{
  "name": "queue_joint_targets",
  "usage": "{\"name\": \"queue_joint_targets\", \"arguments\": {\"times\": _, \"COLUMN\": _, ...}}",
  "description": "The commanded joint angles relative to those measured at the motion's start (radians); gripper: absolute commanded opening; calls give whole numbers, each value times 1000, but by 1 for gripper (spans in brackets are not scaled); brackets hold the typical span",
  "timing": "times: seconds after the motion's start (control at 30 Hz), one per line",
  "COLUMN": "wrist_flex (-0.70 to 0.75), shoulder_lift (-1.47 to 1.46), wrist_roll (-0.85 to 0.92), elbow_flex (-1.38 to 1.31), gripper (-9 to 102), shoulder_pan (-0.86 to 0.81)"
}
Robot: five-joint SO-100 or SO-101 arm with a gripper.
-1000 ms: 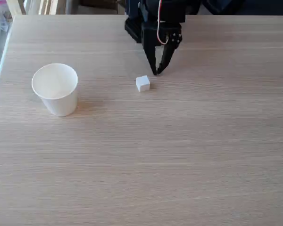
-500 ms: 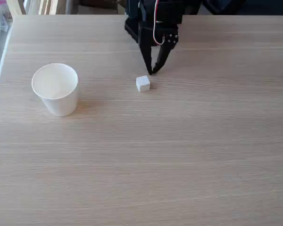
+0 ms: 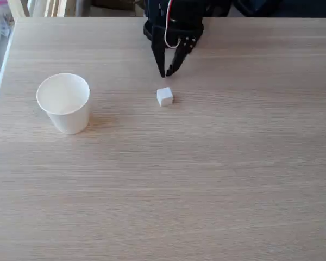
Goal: Grasp a block and put it in the bin.
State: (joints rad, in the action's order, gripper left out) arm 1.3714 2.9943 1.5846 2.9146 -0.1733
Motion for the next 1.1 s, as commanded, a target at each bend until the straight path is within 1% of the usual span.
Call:
{"name": "queue_joint_targets", "arguments": {"times": 0.0, "wrist_flex": 57, "shoulder_lift": -51, "wrist_roll": 15, "elbow_flex": -107, "gripper": 5, "shoulder_pan": -31}}
{"name": "queue_joint_targets", "arguments": {"times": 0.17, "wrist_flex": 130, "shoulder_lift": -141, "wrist_roll": 40, "elbow_flex": -236, "gripper": 10, "shoulder_pan": -49}}
{"name": "queue_joint_targets", "arguments": {"times": 0.33, "wrist_flex": 123, "shoulder_lift": -267, "wrist_roll": 107, "elbow_flex": -308, "gripper": 16, "shoulder_pan": -49}}
{"name": "queue_joint_targets", "arguments": {"times": 0.47, "wrist_flex": 41, "shoulder_lift": -356, "wrist_roll": 206, "elbow_flex": -308, "gripper": 20, "shoulder_pan": -55}}
{"name": "queue_joint_targets", "arguments": {"times": 0.6, "wrist_flex": -61, "shoulder_lift": -422, "wrist_roll": 210, "elbow_flex": -293, "gripper": 23, "shoulder_pan": -63}}
{"name": "queue_joint_targets", "arguments": {"times": 0.73, "wrist_flex": -167, "shoulder_lift": -454, "wrist_roll": 245, "elbow_flex": -273, "gripper": 24, "shoulder_pan": -64}}
{"name": "queue_joint_targets", "arguments": {"times": 1.07, "wrist_flex": -249, "shoulder_lift": -509, "wrist_roll": 295, "elbow_flex": -264, "gripper": 24, "shoulder_pan": -86}}
